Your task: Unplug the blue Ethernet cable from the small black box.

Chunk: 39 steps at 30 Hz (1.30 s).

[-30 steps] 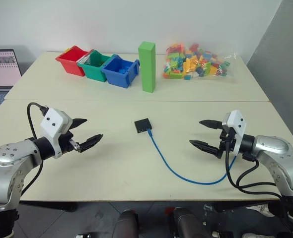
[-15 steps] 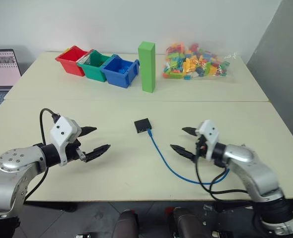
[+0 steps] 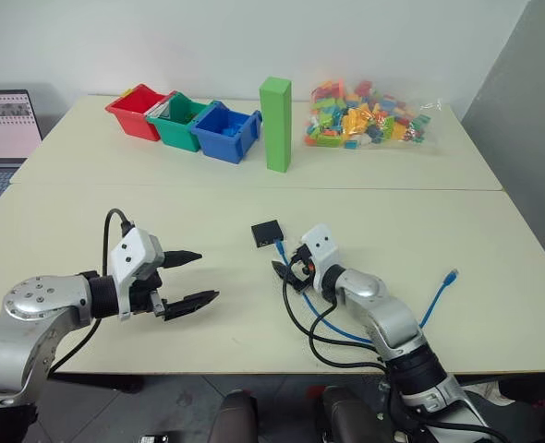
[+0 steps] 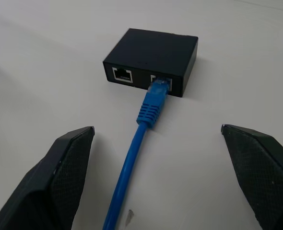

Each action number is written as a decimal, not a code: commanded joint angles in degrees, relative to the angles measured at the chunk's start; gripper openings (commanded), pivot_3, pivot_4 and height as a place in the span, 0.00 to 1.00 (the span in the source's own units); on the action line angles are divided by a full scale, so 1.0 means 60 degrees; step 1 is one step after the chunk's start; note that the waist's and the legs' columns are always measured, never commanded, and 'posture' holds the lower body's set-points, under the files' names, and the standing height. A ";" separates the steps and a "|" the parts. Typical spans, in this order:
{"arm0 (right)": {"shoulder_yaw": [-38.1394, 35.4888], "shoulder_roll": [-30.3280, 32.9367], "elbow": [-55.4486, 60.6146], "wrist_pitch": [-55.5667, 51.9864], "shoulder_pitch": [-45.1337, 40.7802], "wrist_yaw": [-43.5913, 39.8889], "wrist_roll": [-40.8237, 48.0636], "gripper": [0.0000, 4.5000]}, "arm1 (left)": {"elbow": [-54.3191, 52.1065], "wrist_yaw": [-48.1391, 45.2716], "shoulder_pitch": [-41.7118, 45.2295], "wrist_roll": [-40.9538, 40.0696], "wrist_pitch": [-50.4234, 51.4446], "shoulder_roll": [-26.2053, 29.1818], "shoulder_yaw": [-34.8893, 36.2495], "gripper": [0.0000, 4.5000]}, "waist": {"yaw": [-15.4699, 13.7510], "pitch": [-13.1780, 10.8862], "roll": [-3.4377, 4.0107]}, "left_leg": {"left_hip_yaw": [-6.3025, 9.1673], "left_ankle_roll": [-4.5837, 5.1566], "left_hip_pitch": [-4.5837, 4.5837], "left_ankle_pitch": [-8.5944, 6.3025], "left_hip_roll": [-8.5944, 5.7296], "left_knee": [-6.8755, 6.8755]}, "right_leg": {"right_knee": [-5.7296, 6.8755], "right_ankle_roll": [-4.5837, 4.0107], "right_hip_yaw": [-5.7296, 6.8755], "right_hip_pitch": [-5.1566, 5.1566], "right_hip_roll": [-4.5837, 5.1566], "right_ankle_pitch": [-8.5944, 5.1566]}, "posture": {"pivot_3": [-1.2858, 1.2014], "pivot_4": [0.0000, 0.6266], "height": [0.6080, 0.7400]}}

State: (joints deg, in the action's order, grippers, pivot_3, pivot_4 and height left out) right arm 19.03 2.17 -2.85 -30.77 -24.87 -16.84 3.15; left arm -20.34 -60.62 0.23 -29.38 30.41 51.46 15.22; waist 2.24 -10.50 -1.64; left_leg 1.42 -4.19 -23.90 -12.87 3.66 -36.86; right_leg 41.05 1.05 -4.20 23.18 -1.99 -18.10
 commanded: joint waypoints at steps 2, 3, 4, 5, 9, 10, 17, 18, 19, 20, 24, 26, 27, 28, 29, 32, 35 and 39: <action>0.0019 -0.0393 -0.0523 0.0079 -0.0294 0.0594 -0.0492 0.78 | 0.0145 -0.0090 0.0007 -0.0088 -0.0296 0.0108 0.0412 1.00 | 0.0065 0.0000 0.0000 | 0.0001 0.0000 0.0003 0.0000 0.0002 0.0000 | 0.0004 0.0000 0.0000 0.0000 -0.0002 0.0000 | 0.52 0.24 1.00; -0.0016 -0.0459 -0.0573 0.0026 -0.0296 0.0630 -0.0507 0.72 | 0.0220 -0.0061 0.0012 -0.0060 -0.0315 0.0101 0.0434 1.00 | 0.0091 0.0000 -0.0001 | 0.0001 0.0000 0.0004 0.0000 0.0002 0.0000 | 0.0004 0.0000 -0.0001 0.0000 -0.0002 0.0000 | 0.52 0.24 1.00; -0.0052 -0.0503 -0.0578 -0.0021 -0.0282 0.0651 -0.0505 0.67 | 0.0247 -0.0033 0.0008 -0.0053 -0.0316 0.0096 0.0450 1.00 | 0.0111 0.0001 -0.0001 | 0.0000 0.0000 0.0003 0.0000 0.0002 0.0001 | 0.0004 0.0000 -0.0001 0.0000 -0.0002 0.0000 | 0.52 0.24 1.00; -0.0042 -0.0524 -0.0619 -0.0023 -0.0295 0.0674 -0.0546 0.61 | 0.0306 -0.0017 0.0010 -0.0017 -0.0352 0.0102 0.0451 1.00 | 0.0116 0.0001 -0.0001 | 0.0000 0.0000 0.0003 0.0000 0.0002 0.0000 | 0.0005 0.0000 -0.0002 0.0000 -0.0002 0.0000 | 0.52 0.24 1.00; 0.0070 -0.0581 -0.0799 0.0022 -0.0399 0.0657 -0.0703 0.39 | 0.0488 0.0072 0.0117 0.0012 -0.0396 0.0080 0.0434 1.00 | 0.0131 0.0003 -0.0004 | 0.0002 0.0000 0.0003 0.0000 0.0002 0.0001 | 0.0005 0.0000 -0.0001 0.0000 -0.0002 0.0000 | 0.52 0.24 1.00; 0.0083 -0.0593 -0.0822 0.0026 -0.0417 0.0651 -0.0715 0.34 | 0.0507 0.0091 0.0140 0.0015 -0.0389 0.0080 0.0422 1.00 | 0.0141 0.0003 -0.0004 | 0.0002 0.0000 0.0003 0.0000 0.0002 0.0001 | 0.0005 0.0000 -0.0001 0.0000 -0.0002 0.0000 | 0.52 0.24 1.00; 0.0457 0.0346 -0.0473 0.1007 -0.0739 -0.0441 -0.1099 0.03 | 0.0835 0.0487 0.0534 -0.0610 0.0441 -0.0239 0.0458 1.00 | 0.0133 0.0002 -0.0004 | 0.0002 0.0000 0.0002 0.0000 -0.0001 -0.0001 | 0.0006 0.0001 0.0001 -0.0001 -0.0001 0.0000 | 0.52 0.24 1.00; 0.0648 0.0771 -0.0287 0.1419 -0.0827 -0.0886 -0.1242 0.03 | 0.0945 0.0540 0.0669 -0.0909 0.0825 -0.0315 0.0501 1.00 | 0.0122 0.0002 -0.0003 | 0.0001 0.0000 0.0000 0.0000 -0.0003 -0.0001 | 0.0003 0.0001 0.0000 -0.0001 0.0000 -0.0001 | 0.52 0.24 1.00; 0.0802 0.1115 -0.0146 0.1801 -0.0897 -0.1277 -0.1333 0.03 | 0.1035 0.0595 0.0794 -0.1170 0.1138 -0.0374 0.0540 1.00 | 0.0106 0.0002 -0.0003 | 0.0000 0.0000 -0.0002 0.0000 -0.0007 -0.0002 | 0.0002 0.0001 0.0000 -0.0001 0.0003 -0.0001 | 0.52 0.24 1.00; 0.0984 0.1529 0.0023 0.2214 -0.0983 -0.1766 -0.1437 0.03 | 0.1110 0.0614 0.0929 -0.1455 0.1510 -0.0395 0.0554 1.00 | 0.0085 0.0000 -0.0001 | 0.0001 0.0000 -0.0005 0.0000 -0.0008 -0.0004 | 0.0000 0.0002 0.0002 -0.0001 0.0004 -0.0001 | 0.52 0.24 1.00; 0.1448 0.2963 0.0378 0.4483 -0.1411 -0.3336 -0.1769 0.03 | 0.1292 0.0638 0.1618 -0.2878 0.3178 -0.0419 0.0592 1.00 | 0.0129 -0.0007 -0.0002 | 0.0002 0.0001 -0.0006 -0.0001 -0.0004 -0.0004 | -0.0003 0.0002 0.0004 0.0000 0.0002 -0.0001 | 0.52 0.24 1.00; 0.1560 0.3485 0.0507 0.5885 -0.1646 -0.4074 -0.1725 0.03 | 0.1448 0.0713 0.1975 -0.3539 0.4001 -0.0472 0.0601 1.00 | 0.0145 -0.0006 -0.0004 | 0.0006 0.0001 -0.0006 -0.0001 0.0000 -0.0003 | 0.0001 0.0003 0.0010 0.0001 -0.0006 -0.0001 | 0.52 0.24 1.00; 0.1573 0.3667 0.0573 0.6488 -0.1759 -0.4429 -0.1631 0.03 | 0.1507 0.0720 0.2098 -0.3777 0.4322 -0.0484 0.0549 1.00 | 0.0177 -0.0006 -0.0003 | 0.0009 0.0001 -0.0004 -0.0001 0.0000 -0.0002 | 0.0004 0.0003 0.0011 -0.0002 -0.0008 -0.0001 | 0.52 0.24 1.00; 0.1577 0.3785 0.0632 0.6843 -0.1846 -0.4741 -0.1525 0.03 | 0.1519 0.0727 0.2171 -0.3971 0.4570 -0.0507 0.0485 1.00 | 0.0199 -0.0006 -0.0003 | 0.0008 0.0001 -0.0002 -0.0001 0.0001 0.0000 | 0.0005 0.0003 0.0008 0.0000 -0.0010 -0.0001 | 0.52 0.24 1.00; 0.1592 0.3870 0.0668 0.7193 -0.1927 -0.5004 -0.1441 0.03 | 0.1497 0.0729 0.2214 -0.4125 0.4766 -0.0533 0.0420 1.00 | 0.0236 -0.0006 -0.0004 | 0.0009 0.0001 -0.0002 -0.0001 0.0004 0.0000 | 0.0005 0.0002 0.0007 0.0000 -0.0013 -0.0001 | 0.52 0.24 1.00; 0.1572 0.3934 0.0742 0.7758 -0.2113 -0.5545 -0.1310 0.03 | 0.1342 0.0787 0.2353 -0.4470 0.5176 -0.0665 0.0228 1.00 | 0.0205 -0.0006 -0.0004 | 0.0013 0.0001 -0.0002 -0.0001 0.0004 -0.0001 | 0.0009 0.0000 0.0009 -0.0002 -0.0013 0.0000 | 0.52 0.24 1.00; 0.1460 0.3847 0.0878 0.7807 -0.2290 -0.5879 -0.1142 0.03 | 0.1201 0.1007 0.2450 -0.4653 0.5337 -0.0882 0.0144 1.00 | 0.0155 -0.0006 -0.0004 | 0.0015 0.0000 -0.0003 0.0000 0.0000 -0.0007 | 0.0009 -0.0043 0.0010 -0.0006 -0.0005 0.0025 | 0.52 0.24 1.00; 0.1257 0.3665 0.0923 0.7806 -0.2436 -0.6003 -0.1015 0.03 | 0.1228 0.1236 0.2524 -0.4963 0.5561 -0.1104 0.0249 1.00 | 0.0122 -0.0005 -0.0005 | 0.0017 -0.0001 -0.0002 0.0001 -0.0003 -0.0012 | 0.0012 -0.0046 0.0012 -0.0009 -0.0001 0.0028 | 0.52 0.24 1.00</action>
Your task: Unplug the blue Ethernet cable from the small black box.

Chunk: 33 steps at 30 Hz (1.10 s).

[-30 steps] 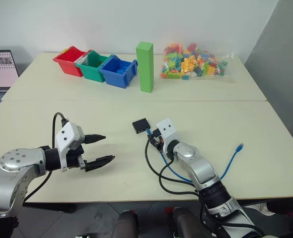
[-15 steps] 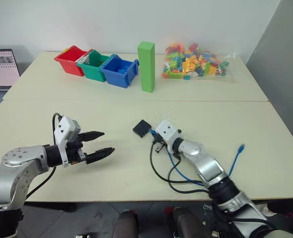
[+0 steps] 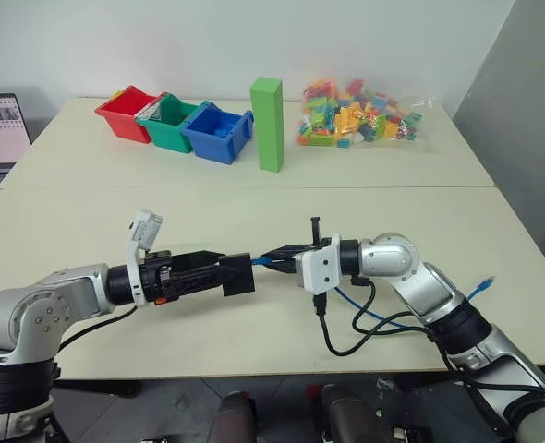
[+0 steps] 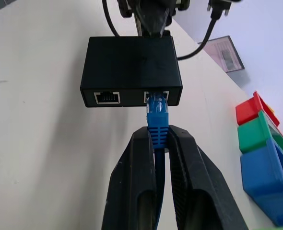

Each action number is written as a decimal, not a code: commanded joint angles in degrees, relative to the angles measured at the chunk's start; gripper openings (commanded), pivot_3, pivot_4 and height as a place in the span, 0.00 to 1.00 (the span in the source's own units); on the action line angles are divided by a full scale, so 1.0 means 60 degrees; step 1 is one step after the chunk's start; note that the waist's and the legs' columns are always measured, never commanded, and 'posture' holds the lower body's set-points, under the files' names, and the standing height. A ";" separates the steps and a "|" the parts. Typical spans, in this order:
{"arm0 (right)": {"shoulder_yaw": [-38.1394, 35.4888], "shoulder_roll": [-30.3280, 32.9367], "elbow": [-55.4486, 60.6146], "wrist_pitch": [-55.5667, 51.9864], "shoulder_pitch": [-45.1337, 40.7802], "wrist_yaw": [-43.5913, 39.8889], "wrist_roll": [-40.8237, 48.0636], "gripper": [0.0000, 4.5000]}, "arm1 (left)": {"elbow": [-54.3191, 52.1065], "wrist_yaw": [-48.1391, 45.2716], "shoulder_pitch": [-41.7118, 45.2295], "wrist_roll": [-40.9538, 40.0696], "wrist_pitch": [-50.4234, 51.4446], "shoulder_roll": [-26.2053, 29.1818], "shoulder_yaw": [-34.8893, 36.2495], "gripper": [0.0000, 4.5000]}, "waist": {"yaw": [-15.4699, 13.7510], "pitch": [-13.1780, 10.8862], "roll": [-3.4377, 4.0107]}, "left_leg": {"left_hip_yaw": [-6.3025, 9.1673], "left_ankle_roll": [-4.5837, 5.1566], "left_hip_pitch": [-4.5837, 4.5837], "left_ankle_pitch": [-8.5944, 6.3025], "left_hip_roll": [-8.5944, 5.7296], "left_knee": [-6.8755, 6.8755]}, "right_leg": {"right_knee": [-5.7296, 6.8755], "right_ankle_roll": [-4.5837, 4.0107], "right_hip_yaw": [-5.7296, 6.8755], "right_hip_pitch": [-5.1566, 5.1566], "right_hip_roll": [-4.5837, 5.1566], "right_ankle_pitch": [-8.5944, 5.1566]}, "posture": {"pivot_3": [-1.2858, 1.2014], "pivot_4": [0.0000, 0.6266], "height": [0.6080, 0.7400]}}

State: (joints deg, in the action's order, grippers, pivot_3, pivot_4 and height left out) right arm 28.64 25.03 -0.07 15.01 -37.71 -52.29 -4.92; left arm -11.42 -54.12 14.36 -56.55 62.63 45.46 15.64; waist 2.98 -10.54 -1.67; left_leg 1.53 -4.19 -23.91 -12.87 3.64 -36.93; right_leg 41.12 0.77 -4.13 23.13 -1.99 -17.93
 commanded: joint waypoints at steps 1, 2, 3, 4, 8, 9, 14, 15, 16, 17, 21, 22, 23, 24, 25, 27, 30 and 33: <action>-0.0386 -0.0177 0.0469 0.0179 -0.0302 -0.0103 0.0340 0.03 | -0.0259 0.0184 0.0168 -0.0490 0.0229 -0.0120 0.0196 1.00 | -0.0002 0.0000 0.0000 | 0.0000 0.0000 0.0000 0.0000 0.0000 0.0000 | 0.0000 0.0000 0.0000 0.0000 0.0000 0.0000 | 0.52 0.24 1.00; -0.0431 -0.0211 0.0468 0.0213 -0.0315 -0.0090 0.0349 0.03 | -0.0257 0.0209 0.0164 -0.0576 0.0282 -0.0150 0.0214 1.00 | 0.0000 0.0000 0.0000 | -0.0001 0.0000 0.0000 0.0000 0.0001 0.0000 | 0.0000 -0.0001 -0.0001 0.0000 0.0000 0.0000 | 0.52 0.24 1.00; -0.0478 -0.0249 0.0461 0.0255 -0.0327 -0.0053 0.0353 0.03 | -0.0228 0.0266 0.0173 -0.0705 0.0364 -0.0205 0.0256 1.00 | 0.0000 0.0000 0.0000 | 0.0000 0.0000 0.0000 0.0000 0.0001 0.0000 | 0.0000 -0.0001 0.0000 0.0000 0.0000 0.0000 | 0.52 0.24 1.00; -0.0509 -0.0275 0.0452 0.0287 -0.0336 -0.0027 0.0354 0.03 | -0.0207 0.0310 0.0181 -0.0798 0.0418 -0.0239 0.0282 1.00 | -0.0002 0.0000 0.0000 | 0.0001 -0.0001 0.0000 0.0000 0.0001 0.0001 | 0.0000 -0.0001 0.0000 0.0000 0.0000 0.0000 | 0.52 0.24 1.00; -0.0672 -0.0403 0.0420 0.0556 -0.0353 0.0170 0.0287 0.03 | -0.0081 0.0302 0.0109 -0.1213 0.0591 -0.0297 0.0391 0.84 | -0.0008 0.0000 0.0000 | 0.0000 -0.0001 0.0000 0.0000 0.0000 0.0000 | 0.0001 -0.0001 0.0000 0.0000 0.0003 0.0001 | 0.52 0.24 1.00; -0.0696 -0.0420 0.0408 0.0593 -0.0358 0.0176 0.0267 0.03 | -0.0043 0.0297 0.0103 -0.1227 0.0583 -0.0271 0.0410 0.77 | -0.0008 0.0000 0.0000 | 0.0001 -0.0001 0.0000 0.0000 0.0000 0.0000 | 0.0000 -0.0001 0.0000 0.0000 0.0003 0.0001 | 0.52 0.24 1.00; -0.0812 -0.0447 0.0349 0.0768 -0.0402 0.0230 0.0193 0.03 | 0.0088 0.0322 0.0101 -0.1377 0.0606 -0.0245 0.0477 0.55 | -0.0012 0.0000 0.0000 | 0.0001 -0.0001 0.0000 0.0001 0.0000 0.0001 | 0.0000 -0.0002 0.0000 0.0000 0.0003 0.0001 | 0.52 0.24 1.00; -0.0832 -0.0441 0.0336 0.0803 -0.0411 0.0238 0.0189 0.03 | 0.0104 0.0343 0.0116 -0.1383 0.0598 -0.0259 0.0477 0.48 | -0.0014 0.0000 0.0000 | 0.0000 -0.0001 0.0000 0.0001 -0.0001 0.0000 | 0.0000 -0.0002 0.0000 0.0000 0.0003 0.0001 | 0.52 0.24 1.00; -0.0848 -0.0436 0.0328 0.0835 -0.0417 0.0249 0.0185 0.03 | 0.0123 0.0374 0.0132 -0.1409 0.0591 -0.0279 0.0488 0.45 | -0.0015 0.0000 0.0000 | 0.0000 -0.0001 0.0000 0.0001 -0.0001 0.0000 | 0.0000 -0.0002 0.0000 0.0000 0.0004 0.0001 | 0.52 0.24 1.00; -0.0857 -0.0428 0.0320 0.0867 -0.0422 0.0255 0.0177 0.03 | 0.0144 0.0413 0.0148 -0.1457 0.0589 -0.0296 0.0500 0.38 | -0.0015 0.0000 0.0000 | 0.0000 -0.0001 0.0000 0.0001 -0.0001 0.0000 | 0.0000 -0.0002 0.0000 0.0000 0.0004 0.0001 | 0.52 0.24 1.00; -0.0820 -0.0315 0.0330 0.1044 -0.0433 0.0135 0.0118 0.03 | 0.0149 0.0482 0.0140 -0.1585 0.0570 -0.0277 0.0481 0.20 | -0.0016 0.0000 0.0000 | 0.0000 -0.0001 0.0000 0.0001 -0.0001 0.0001 | 0.0000 -0.0002 -0.0001 0.0000 0.0004 0.0001 | 0.52 0.24 1.00; -0.0816 -0.0300 0.0328 0.1066 -0.0429 0.0109 0.0133 0.03 | 0.0153 0.0497 0.0145 -0.1608 0.0562 -0.0276 0.0464 0.18 | -0.0016 0.0000 0.0000 | -0.0001 -0.0001 0.0000 0.0001 -0.0001 0.0000 | 0.0000 -0.0002 -0.0001 0.0000 0.0004 0.0001 | 0.52 0.24 1.00; -0.0821 -0.0294 0.0338 0.1072 -0.0418 0.0091 0.0166 0.03 | 0.0151 0.0517 0.0148 -0.1635 0.0564 -0.0278 0.0449 0.18 | -0.0016 0.0000 0.0000 | -0.0001 -0.0001 0.0001 0.0001 -0.0001 0.0000 | 0.0000 -0.0002 -0.0001 0.0000 0.0004 0.0001 | 0.52 0.24 1.00; -0.0824 -0.0286 0.0344 0.1068 -0.0411 0.0087 0.0179 0.10 | 0.0150 0.0537 0.0152 -0.1664 0.0566 -0.0279 0.0439 0.18 | -0.0017 0.0000 0.0000 | 0.0001 -0.0001 0.0000 0.0001 -0.0001 0.0000 | 0.0000 -0.0002 0.0000 0.0000 0.0004 0.0001 | 0.52 0.24 1.00; -0.0809 -0.0252 0.0384 0.1025 -0.0396 0.0021 0.0217 0.18 | 0.0138 0.0551 0.0155 -0.1691 0.0572 -0.0279 0.0423 0.18 | -0.0016 0.0000 0.0000 | 0.0001 -0.0001 0.0000 0.0001 -0.0001 0.0000 | 0.0000 -0.0002 0.0000 0.0000 0.0004 0.0001 | 0.52 0.24 1.00; -0.0795 -0.0131 0.0547 0.0864 -0.0353 -0.0185 0.0338 0.25 | 0.0109 0.0561 0.0172 -0.1740 0.0595 -0.0265 0.0383 0.18 | -0.0017 0.0000 0.0000 | -0.0001 -0.0001 0.0001 0.0001 -0.0001 0.0000 | 0.0000 -0.0002 -0.0002 0.0000 0.0004 0.0001 | 0.52 0.24 1.00; -0.0843 0.0041 0.0866 0.0527 -0.0277 -0.0515 0.0656 0.41 | 0.0088 0.0570 0.0201 -0.1784 0.0616 -0.0236 0.0328 0.18 | -0.0032 0.0000 0.0001 | 0.0000 -0.0001 0.0000 0.0001 -0.0004 0.0000 | 0.0000 -0.0002 -0.0001 0.0000 0.0006 0.0001 | 0.52 0.24 1.00; -0.1097 0.0343 0.2001 -0.1426 -0.0020 -0.1074 0.2044 0.56 | -0.0033 0.0226 0.0243 -0.1533 0.0492 -0.0063 0.0036 0.18 | -0.0052 -0.0001 0.0001 | 0.0003 -0.0001 -0.0001 0.0001 -0.0003 0.0001 | 0.0000 -0.0002 0.0001 0.0000 0.0006 0.0001 | 0.52 0.24 1.00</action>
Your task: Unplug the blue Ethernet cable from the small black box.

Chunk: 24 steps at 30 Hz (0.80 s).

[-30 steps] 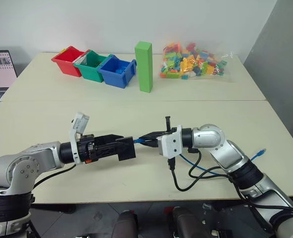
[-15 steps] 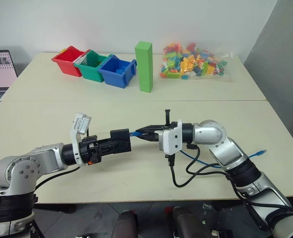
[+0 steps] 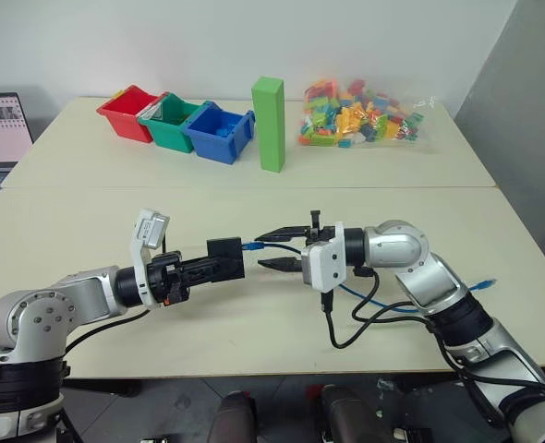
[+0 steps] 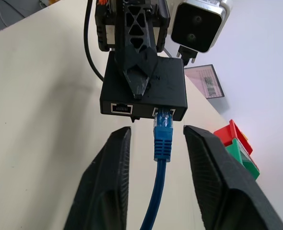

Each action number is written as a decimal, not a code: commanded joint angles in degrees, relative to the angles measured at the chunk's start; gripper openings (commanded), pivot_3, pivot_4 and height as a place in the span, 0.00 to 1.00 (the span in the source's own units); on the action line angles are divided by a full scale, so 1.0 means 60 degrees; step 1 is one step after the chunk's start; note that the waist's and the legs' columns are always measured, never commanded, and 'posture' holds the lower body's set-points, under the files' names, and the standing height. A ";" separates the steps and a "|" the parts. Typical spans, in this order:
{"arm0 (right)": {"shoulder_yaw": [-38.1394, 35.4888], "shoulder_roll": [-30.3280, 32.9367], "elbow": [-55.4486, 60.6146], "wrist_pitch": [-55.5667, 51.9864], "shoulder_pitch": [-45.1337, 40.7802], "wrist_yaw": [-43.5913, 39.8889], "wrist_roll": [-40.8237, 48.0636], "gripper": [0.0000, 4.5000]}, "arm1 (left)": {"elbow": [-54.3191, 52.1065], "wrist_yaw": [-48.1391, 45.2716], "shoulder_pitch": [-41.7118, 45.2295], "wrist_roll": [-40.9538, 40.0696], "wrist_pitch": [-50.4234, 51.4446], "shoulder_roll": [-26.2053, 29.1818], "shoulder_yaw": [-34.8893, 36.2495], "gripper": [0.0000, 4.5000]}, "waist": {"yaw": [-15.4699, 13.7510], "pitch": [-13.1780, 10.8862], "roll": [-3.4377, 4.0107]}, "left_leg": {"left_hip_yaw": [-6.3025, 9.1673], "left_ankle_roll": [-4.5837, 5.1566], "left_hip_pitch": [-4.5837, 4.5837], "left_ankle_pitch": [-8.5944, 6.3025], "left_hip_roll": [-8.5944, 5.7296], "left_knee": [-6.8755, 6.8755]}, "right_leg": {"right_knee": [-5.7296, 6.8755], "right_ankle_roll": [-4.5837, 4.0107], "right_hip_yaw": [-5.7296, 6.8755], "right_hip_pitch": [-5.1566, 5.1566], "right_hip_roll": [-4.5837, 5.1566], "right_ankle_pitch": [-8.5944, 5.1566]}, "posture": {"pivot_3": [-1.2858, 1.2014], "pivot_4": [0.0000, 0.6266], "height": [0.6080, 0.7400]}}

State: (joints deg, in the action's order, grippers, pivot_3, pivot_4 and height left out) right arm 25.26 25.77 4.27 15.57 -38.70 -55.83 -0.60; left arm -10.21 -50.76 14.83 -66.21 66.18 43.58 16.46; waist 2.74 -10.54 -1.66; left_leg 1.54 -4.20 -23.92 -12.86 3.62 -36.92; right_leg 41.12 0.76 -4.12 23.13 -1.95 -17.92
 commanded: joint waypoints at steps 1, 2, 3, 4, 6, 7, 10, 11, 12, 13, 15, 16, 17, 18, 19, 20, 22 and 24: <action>-0.0624 0.0268 0.1623 -0.2279 0.0214 -0.0540 0.1793 0.62 | -0.0298 -0.0472 0.0162 0.0187 -0.0182 0.0313 -0.0208 0.18 | -0.0027 0.0000 0.0000 | 0.0003 0.0000 0.0000 0.0000 0.0000 0.0000 | 0.0000 0.0000 0.0001 0.0000 0.0000 0.0000 | 0.52 0.24 1.00; -0.0751 0.0269 0.1952 -0.3172 0.0274 -0.0487 0.2331 0.68 | -0.0389 -0.0632 0.0141 0.0307 -0.0289 0.0375 -0.0320 0.18 | -0.0034 0.0000 0.0000 | 0.0003 0.0000 0.0000 0.0000 0.0000 0.0000 | 0.0000 0.0000 0.0001 -0.0001 0.0001 0.0000 | 0.52 0.24 1.00; -0.1054 0.0156 0.2304 -0.4779 0.0299 -0.0157 0.3467 0.74 | -0.0549 -0.0931 0.0106 0.0524 -0.0496 0.0486 -0.0507 0.18 | -0.0032 0.0000 0.0000 | 0.0001 0.0000 0.0001 0.0000 0.0001 0.0000 | 0.0000 0.0000 -0.0001 -0.0002 0.0001 0.0000 | 0.52 0.24 1.00; -0.1346 0.0014 0.2517 -0.6197 0.0299 0.0178 0.4431 0.74 | -0.0661 -0.1177 0.0087 0.0680 -0.0678 0.0550 -0.0637 0.18 | -0.0031 0.0000 0.0000 | 0.0002 0.0000 0.0001 0.0000 0.0001 0.0000 | 0.0001 0.0000 0.0000 -0.0001 0.0000 0.0000 | 0.52 0.24 1.00; -0.1756 -0.0168 0.2691 -0.8030 0.0321 0.0603 0.5702 0.74 | -0.0761 -0.1501 0.0080 0.0909 -0.0956 0.0622 -0.0802 0.18 | -0.0031 0.0000 0.0000 | 0.0005 -0.0001 0.0003 0.0001 0.0005 0.0001 | 0.0003 -0.0003 -0.0001 -0.0001 0.0005 0.0001 | 0.52 0.24 1.00; -0.1877 -0.0218 0.2711 -0.8547 0.0329 0.0707 0.6045 0.74 | -0.0755 -0.1607 0.0091 0.0997 -0.1053 0.0642 -0.0844 0.18 | -0.0038 0.0000 0.0000 | 0.0004 -0.0001 0.0003 0.0001 0.0004 0.0000 | 0.0004 -0.0003 0.0000 -0.0001 0.0005 0.0001 | 0.52 0.24 1.00; -0.2368 -0.0467 0.2509 -1.0388 0.0599 0.1243 0.7345 0.74 | -0.0716 -0.1833 0.0229 0.1137 -0.1257 0.0597 -0.0929 0.18 | -0.0039 0.0000 0.0000 | 0.0000 0.0000 0.0002 0.0000 0.0001 0.0001 | 0.0000 -0.0003 -0.0001 0.0000 0.0003 0.0001 | 0.52 0.24 1.00; -0.2487 -0.0532 0.2472 -1.0762 0.0659 0.1368 0.7628 0.74 | -0.0704 -0.1873 0.0260 0.1155 -0.1279 0.0585 -0.0943 0.18 | -0.0038 0.0000 0.0000 | 0.0000 0.0001 0.0002 0.0000 0.0001 0.0001 | 0.0000 -0.0003 0.0000 0.0000 0.0001 0.0000 | 0.52 0.24 1.00; -0.2573 -0.0570 0.2445 -1.1057 0.0712 0.1407 0.7855 0.74 | -0.0694 -0.1906 0.0279 0.1156 -0.1319 0.0556 -0.0940 0.18 | -0.0037 0.0000 0.0001 | -0.0001 0.0002 0.0000 -0.0001 0.0001 0.0003 | -0.0003 -0.0002 -0.0001 0.0001 0.0000 0.0000 | 0.52 0.24 1.00; -0.2685 -0.0655 0.2384 -1.1368 0.0802 0.1463 0.8168 0.74 | -0.0697 -0.1941 0.0298 0.1160 -0.1336 0.0552 -0.0951 0.18 | -0.0035 -0.0001 0.0001 | -0.0004 0.0002 -0.0001 -0.0001 0.0001 0.0002 | -0.0004 -0.0002 -0.0003 0.0003 -0.0001 0.0000 | 0.52 0.24 1.00; -0.2853 -0.0845 0.2235 -1.1798 0.0896 0.1619 0.8549 0.74 | -0.0669 -0.2035 0.0331 0.1147 -0.1376 0.0531 -0.0936 0.18 | -0.0025 -0.0001 0.0001 | -0.0008 0.0003 -0.0002 -0.0001 0.0000 0.0003 | -0.0005 0.0000 -0.0006 0.0006 -0.0002 -0.0002 | 0.52 0.24 1.00; -0.2936 -0.0977 0.2083 -1.1914 0.0918 0.1743 0.8634 0.74 | -0.0683 -0.2087 0.0334 0.1145 -0.1362 0.0547 -0.0949 0.18 | -0.0016 -0.0001 0.0001 | -0.0008 0.0003 -0.0003 -0.0002 0.0000 0.0004 | -0.0006 0.0002 -0.0004 0.0006 -0.0003 -0.0003 | 0.52 0.24 1.00; -0.2942 -0.1027 0.1984 -1.1970 0.0914 0.1769 0.8632 0.74 | -0.0709 -0.2128 0.0330 0.1153 -0.1360 0.0558 -0.0961 0.18 | -0.0001 -0.0001 0.0001 | -0.0008 0.0003 -0.0003 -0.0002 0.0000 0.0004 | -0.0006 0.0011 -0.0004 0.0006 -0.0004 -0.0008 | 0.52 0.24 1.00; -0.2958 -0.1086 0.1905 -1.2031 0.0903 0.1804 0.8659 0.74 | -0.0733 -0.2144 0.0324 0.1155 -0.1351 0.0561 -0.0967 0.18 | 0.0009 -0.0001 0.0001 | -0.0007 0.0003 -0.0003 -0.0002 0.0001 0.0004 | -0.0006 0.0028 -0.0004 0.0006 -0.0006 -0.0017 | 0.52 0.24 1.00; -0.3004 -0.1179 0.1829 -1.2098 0.0883 0.1849 0.8713 0.74 | -0.0764 -0.2182 0.0314 0.1180 -0.1359 0.0580 -0.0989 0.18 | 0.0019 -0.0001 0.0002 | -0.0007 0.0003 -0.0003 -0.0002 0.0001 0.0004 | -0.0006 0.0044 -0.0004 0.0006 -0.0007 -0.0026 | 0.52 0.24 1.00; -0.3042 -0.1268 0.1741 -1.2165 0.0848 0.1894 0.8779 0.74 | -0.0794 -0.2209 0.0303 0.1197 -0.1370 0.0584 -0.1001 0.18 | 0.0027 -0.0001 0.0001 | -0.0007 0.0003 -0.0003 -0.0002 0.0001 0.0005 | -0.0006 0.0045 -0.0004 0.0006 -0.0007 -0.0027 | 0.52 0.24 1.00; -0.3098 -0.1412 0.1593 -1.2276 0.0776 0.1958 0.8864 0.74 | -0.0818 -0.2270 0.0291 0.1239 -0.1389 0.0595 -0.1018 0.18 | 0.0038 -0.0001 0.0001 | -0.0007 0.0003 -0.0003 -0.0002 0.0001 0.0005 | -0.0006 0.0046 -0.0004 0.0007 -0.0008 -0.0028 | 0.52 0.24 1.00; -0.3087 -0.1483 0.1504 -1.2337 0.0712 0.1947 0.8850 0.74 | -0.0860 -0.2366 0.0259 0.1332 -0.1448 0.0646 -0.1062 0.18 | 0.0046 -0.0001 0.0002 | -0.0007 0.0003 -0.0003 -0.0002 0.0002 0.0006 | -0.0007 0.0047 -0.0004 0.0007 -0.0008 -0.0028 | 0.52 0.24 1.00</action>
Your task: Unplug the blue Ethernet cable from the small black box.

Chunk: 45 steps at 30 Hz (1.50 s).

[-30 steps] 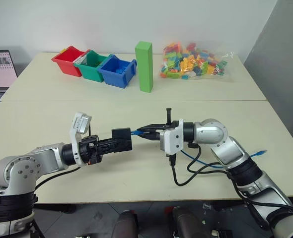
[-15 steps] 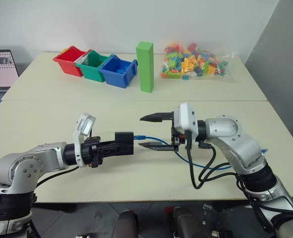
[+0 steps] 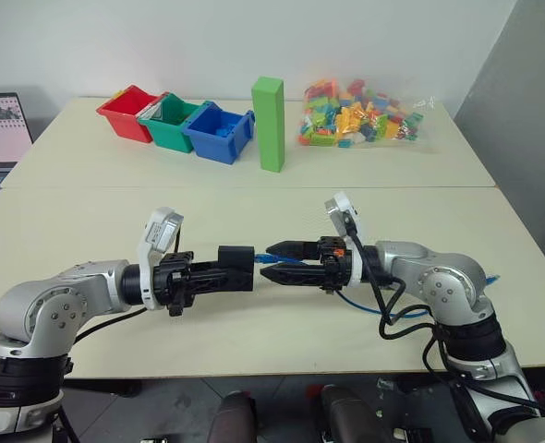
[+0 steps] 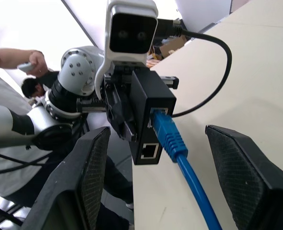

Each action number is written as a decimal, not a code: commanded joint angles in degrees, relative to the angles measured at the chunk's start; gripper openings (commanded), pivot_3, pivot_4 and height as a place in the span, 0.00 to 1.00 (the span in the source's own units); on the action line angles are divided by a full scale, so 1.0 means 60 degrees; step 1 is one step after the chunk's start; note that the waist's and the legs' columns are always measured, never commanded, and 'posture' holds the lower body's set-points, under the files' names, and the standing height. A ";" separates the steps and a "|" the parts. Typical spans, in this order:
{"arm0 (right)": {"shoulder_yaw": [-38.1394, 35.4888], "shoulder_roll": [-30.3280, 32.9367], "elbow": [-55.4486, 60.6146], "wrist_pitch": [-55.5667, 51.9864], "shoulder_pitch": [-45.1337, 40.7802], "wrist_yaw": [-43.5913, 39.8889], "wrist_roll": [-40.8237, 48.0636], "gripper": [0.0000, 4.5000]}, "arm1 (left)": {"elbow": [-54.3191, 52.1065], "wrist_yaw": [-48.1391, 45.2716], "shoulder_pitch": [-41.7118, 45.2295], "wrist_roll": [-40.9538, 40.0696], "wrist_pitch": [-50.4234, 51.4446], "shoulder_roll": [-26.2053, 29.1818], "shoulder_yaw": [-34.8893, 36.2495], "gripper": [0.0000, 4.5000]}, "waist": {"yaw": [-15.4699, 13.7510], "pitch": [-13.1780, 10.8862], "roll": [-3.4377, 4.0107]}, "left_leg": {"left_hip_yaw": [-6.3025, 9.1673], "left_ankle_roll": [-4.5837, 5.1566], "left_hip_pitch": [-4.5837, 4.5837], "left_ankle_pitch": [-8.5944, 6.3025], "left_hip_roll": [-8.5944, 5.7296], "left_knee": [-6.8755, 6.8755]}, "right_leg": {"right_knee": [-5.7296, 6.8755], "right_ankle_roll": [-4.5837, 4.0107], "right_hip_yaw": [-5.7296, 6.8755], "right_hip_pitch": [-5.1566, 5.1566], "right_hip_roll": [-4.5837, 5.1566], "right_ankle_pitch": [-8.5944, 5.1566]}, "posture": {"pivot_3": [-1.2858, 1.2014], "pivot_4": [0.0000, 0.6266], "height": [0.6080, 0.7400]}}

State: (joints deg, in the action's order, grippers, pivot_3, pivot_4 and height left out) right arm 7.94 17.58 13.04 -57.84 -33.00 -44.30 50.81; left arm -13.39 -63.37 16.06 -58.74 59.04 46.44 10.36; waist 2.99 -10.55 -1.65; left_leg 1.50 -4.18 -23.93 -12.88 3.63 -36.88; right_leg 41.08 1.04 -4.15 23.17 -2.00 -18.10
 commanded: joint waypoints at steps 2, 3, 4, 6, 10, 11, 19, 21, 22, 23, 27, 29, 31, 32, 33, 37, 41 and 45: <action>-0.0207 -0.0196 -0.0033 -0.0153 -0.0281 0.0025 0.0275 0.74 | -0.0349 -0.0294 0.0021 0.0117 -0.0280 0.0185 -0.0050 0.18 | 0.0016 0.0000 0.0000 | 0.0001 0.0000 -0.0001 0.0000 0.0000 0.0000 | -0.0001 0.0000 0.0000 0.0000 0.0000 0.0000 | 0.52 0.24 1.00; -0.0212 -0.0222 -0.0059 -0.0171 -0.0295 0.0027 0.0274 0.74 | -0.0354 -0.0313 0.0008 0.0138 -0.0299 0.0194 -0.0056 0.18 | 0.0020 0.0000 0.0000 | 0.0000 0.0000 -0.0001 0.0000 -0.0001 0.0000 | -0.0001 0.0001 0.0000 0.0000 0.0000 0.0000 | 0.52 0.24 1.00; -0.0187 -0.0218 -0.0085 -0.0172 -0.0314 -0.0011 0.0244 0.74 | -0.0338 -0.0298 0.0010 0.0138 -0.0299 0.0179 -0.0045 0.18 | 0.0022 0.0000 0.0000 | 0.0000 0.0000 -0.0001 0.0000 0.0000 0.0001 | -0.0001 0.0001 0.0000 0.0000 0.0000 0.0000 | 0.52 0.24 1.00; -0.0151 -0.0246 -0.0131 -0.0173 -0.0343 -0.0038 0.0190 0.74 | -0.0345 -0.0312 -0.0009 0.0171 -0.0339 0.0182 -0.0044 0.18 | 0.0025 0.0000 0.0000 | 0.0001 0.0000 -0.0001 0.0000 0.0000 0.0001 | -0.0002 0.0001 0.0000 0.0001 0.0000 -0.0001 | 0.52 0.24 1.00; -0.0114 -0.0263 -0.0171 -0.0155 -0.0380 -0.0078 0.0141 0.74 | -0.0358 -0.0320 -0.0030 0.0205 -0.0387 0.0180 -0.0056 0.18 | 0.0030 -0.0001 0.0001 | 0.0000 0.0000 -0.0001 0.0000 0.0000 0.0002 | -0.0003 0.0001 0.0000 0.0001 0.0000 -0.0001 | 0.52 0.24 1.00; -0.0101 -0.0261 -0.0177 -0.0152 -0.0388 -0.0089 0.0128 0.74 | -0.0359 -0.0319 -0.0034 0.0212 -0.0397 0.0180 -0.0058 0.18 | 0.0030 -0.0001 0.0001 | 0.0001 0.0000 -0.0001 0.0000 0.0000 0.0002 | -0.0003 0.0002 0.0001 0.0001 -0.0001 -0.0001 | 0.52 0.24 1.00; 0.0049 -0.0174 -0.0167 -0.0076 -0.0394 -0.0208 -0.0070 0.74 | -0.0348 -0.0325 -0.0033 0.0247 -0.0481 0.0179 -0.0095 0.18 | 0.0030 -0.0001 0.0002 | 0.0000 0.0000 -0.0002 0.0000 0.0000 0.0004 | -0.0008 0.0002 0.0000 0.0001 -0.0001 -0.0001 | 0.52 0.24 1.00; 0.0088 -0.0157 -0.0152 -0.0058 -0.0384 -0.0250 -0.0131 0.74 | -0.0362 -0.0348 -0.0044 0.0266 -0.0493 0.0191 -0.0114 0.18 | 0.0031 -0.0001 0.0001 | 0.0000 0.0000 -0.0002 0.0000 0.0000 0.0004 | -0.0008 0.0002 0.0000 0.0001 -0.0001 -0.0001 | 0.52 0.24 1.00; 0.0123 -0.0131 -0.0142 -0.0038 -0.0380 -0.0285 -0.0176 0.74 | -0.0357 -0.0328 -0.0035 0.0253 -0.0481 0.0173 -0.0111 0.18 | 0.0031 -0.0001 0.0002 | 0.0000 0.0000 -0.0002 0.0000 0.0000 0.0004 | -0.0008 0.0002 0.0000 0.0001 -0.0002 -0.0001 | 0.52 0.24 1.00; 0.0146 -0.0122 -0.0141 -0.0022 -0.0374 -0.0294 -0.0205 0.74 | -0.0364 -0.0333 -0.0035 0.0267 -0.0494 0.0169 -0.0124 0.18 | 0.0031 -0.0001 0.0001 | 0.0000 0.0000 -0.0002 0.0000 0.0001 0.0004 | -0.0008 0.0002 0.0000 0.0001 -0.0001 -0.0001 | 0.52 0.24 1.00; 0.0207 -0.0115 -0.0144 0.0062 -0.0370 -0.0315 -0.0325 0.50 | -0.0396 -0.0316 -0.0039 0.0259 -0.0498 0.0134 -0.0147 0.18 | 0.0031 -0.0001 0.0002 | 0.0000 0.0000 -0.0003 0.0000 0.0001 0.0005 | -0.0008 0.0002 0.0000 0.0002 -0.0001 -0.0001 | 0.52 0.24 1.00; 0.0204 -0.0133 -0.0161 0.0072 -0.0386 -0.0333 -0.0371 0.40 | -0.0412 -0.0339 -0.0040 0.0277 -0.0521 0.0131 -0.0176 0.18 | 0.0031 -0.0001 0.0002 | 0.0000 0.0000 -0.0003 -0.0001 0.0001 0.0005 | -0.0009 0.0002 0.0000 0.0002 -0.0002 -0.0001 | 0.52 0.24 1.00; 0.0191 -0.0145 -0.0172 0.0067 -0.0407 -0.0361 -0.0389 0.30 | -0.0419 -0.0344 -0.0037 0.0279 -0.0526 0.0123 -0.0193 0.18 | 0.0031 -0.0001 0.0002 | 0.0000 0.0000 -0.0003 0.0000 0.0001 0.0005 | -0.0010 0.0002 0.0000 0.0002 -0.0001 -0.0001 | 0.52 0.24 1.00; 0.0176 -0.0144 -0.0180 0.0044 -0.0420 -0.0382 -0.0369 0.25 | -0.0424 -0.0351 -0.0041 0.0285 -0.0532 0.0123 -0.0202 0.18 | 0.0031 -0.0001 0.0002 | 0.0000 0.0000 -0.0003 0.0000 0.0001 0.0006 | -0.0010 0.0002 0.0000 0.0002 -0.0001 -0.0001 | 0.52 0.24 1.00; 0.0160 -0.0140 -0.0185 0.0009 -0.0431 -0.0407 -0.0341 0.20 | -0.0439 -0.0378 -0.0064 0.0304 -0.0552 0.0132 -0.0212 0.18 | 0.0031 -0.0001 0.0002 | -0.0001 0.0000 -0.0003 0.0000 0.0001 0.0006 | -0.0010 0.0002 0.0000 0.0002 -0.0002 -0.0001 | 0.52 0.24 1.00; 0.0178 -0.0065 -0.0175 -0.0057 -0.0459 -0.0542 -0.0331 0.03 | -0.0452 -0.0429 -0.0110 0.0319 -0.0561 0.0110 -0.0194 0.18 | 0.0031 -0.0001 0.0002 | 0.0000 0.0000 -0.0003 -0.0001 0.0001 0.0006 | -0.0010 0.0002 0.0000 0.0002 -0.0002 -0.0001 | 0.52 0.24 1.00; 0.0237 -0.0007 -0.0140 -0.0070 -0.0493 -0.0666 -0.0375 0.02 | -0.0449 -0.0464 -0.0098 0.0326 -0.0569 0.0063 -0.0191 0.18 | 0.0031 -0.0001 0.0002 | 0.0000 0.0000 -0.0003 -0.0001 0.0001 0.0007 | -0.0011 0.0002 0.0000 0.0002 -0.0002 -0.0001 | 0.52 0.24 1.00; 0.0289 -0.0035 -0.0116 -0.0090 -0.0545 -0.0683 -0.0399 0.02 | -0.0430 -0.0458 -0.0086 0.0309 -0.0587 0.0013 -0.0172 0.18 | 0.0032 -0.0001 0.0002 | 0.0000 0.0000 -0.0003 -0.0001 0.0001 0.0007 | -0.0012 0.0002 0.0000 0.0002 -0.0002 -0.0001 | 0.52 0.24 1.00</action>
State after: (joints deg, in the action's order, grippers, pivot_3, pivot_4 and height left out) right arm 9.36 17.38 10.96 -58.35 -34.94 -48.23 48.39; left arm -14.04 -65.68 15.34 -56.33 56.43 46.71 9.19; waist 3.18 -10.55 -1.64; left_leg 1.50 -4.18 -23.95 -12.88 3.64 -36.84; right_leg 41.00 1.05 -4.15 23.19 -2.02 -18.10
